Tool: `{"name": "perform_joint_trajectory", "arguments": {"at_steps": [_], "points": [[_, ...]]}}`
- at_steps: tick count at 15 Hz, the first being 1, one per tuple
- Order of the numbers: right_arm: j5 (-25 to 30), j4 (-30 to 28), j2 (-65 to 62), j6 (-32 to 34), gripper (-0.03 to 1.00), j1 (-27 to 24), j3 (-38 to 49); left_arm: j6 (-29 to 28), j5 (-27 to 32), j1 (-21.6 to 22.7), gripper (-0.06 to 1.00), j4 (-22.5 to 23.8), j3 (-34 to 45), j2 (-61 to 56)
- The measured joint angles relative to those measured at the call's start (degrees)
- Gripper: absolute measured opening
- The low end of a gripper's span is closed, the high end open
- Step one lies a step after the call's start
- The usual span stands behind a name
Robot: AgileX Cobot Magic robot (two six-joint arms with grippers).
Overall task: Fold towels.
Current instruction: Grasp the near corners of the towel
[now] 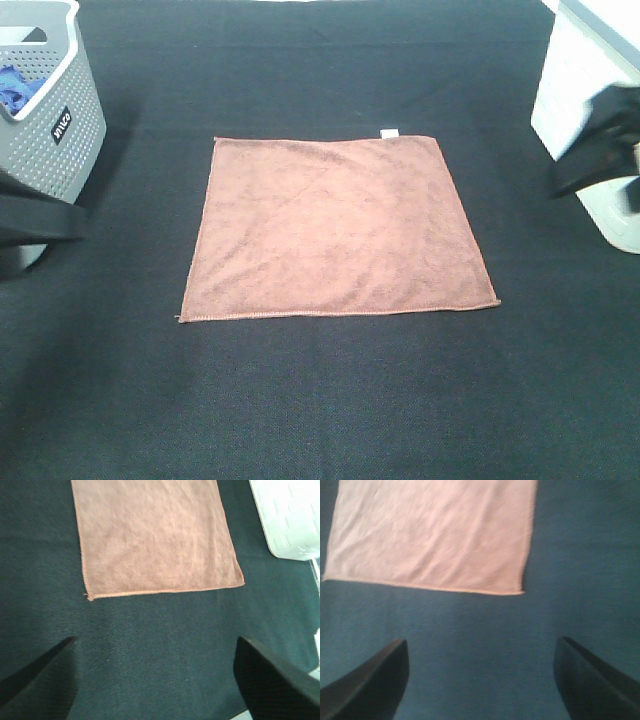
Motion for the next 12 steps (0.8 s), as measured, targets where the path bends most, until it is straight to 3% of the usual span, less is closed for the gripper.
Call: {"name": "perform_joint_trajectory", "arguments": {"at_steps": [1,4,7,9,12], "points": [[-0.1,2.7,5.3,-3.0,0.76,-0.1,-1.3,6.7,-0.2,0.0,0.78,-6.9,-0.1,6.7],[-0.6,6.5,15.5,-7.0,0.76,-0.1,-4.4,17.1,-0.2,0.0,0.78,-15.4,-2.6,18.4],[1.0,15.5,24.5,-16.0,0.75,-4.6,-7.2,21.0,0.1,0.0,0.76,-17.5,-8.7,29.7],[1.5,17.1,27.8,-19.1,0.74,-8.6,-7.4,21.1,1.1,0.0,0.76,-17.6,-11.7,34.8],[1.6,17.4,31.9,-21.3,0.74,-9.3,-8.7,21.3,1.4,-0.2,0.76,-17.6,-15.2,40.3]]}}
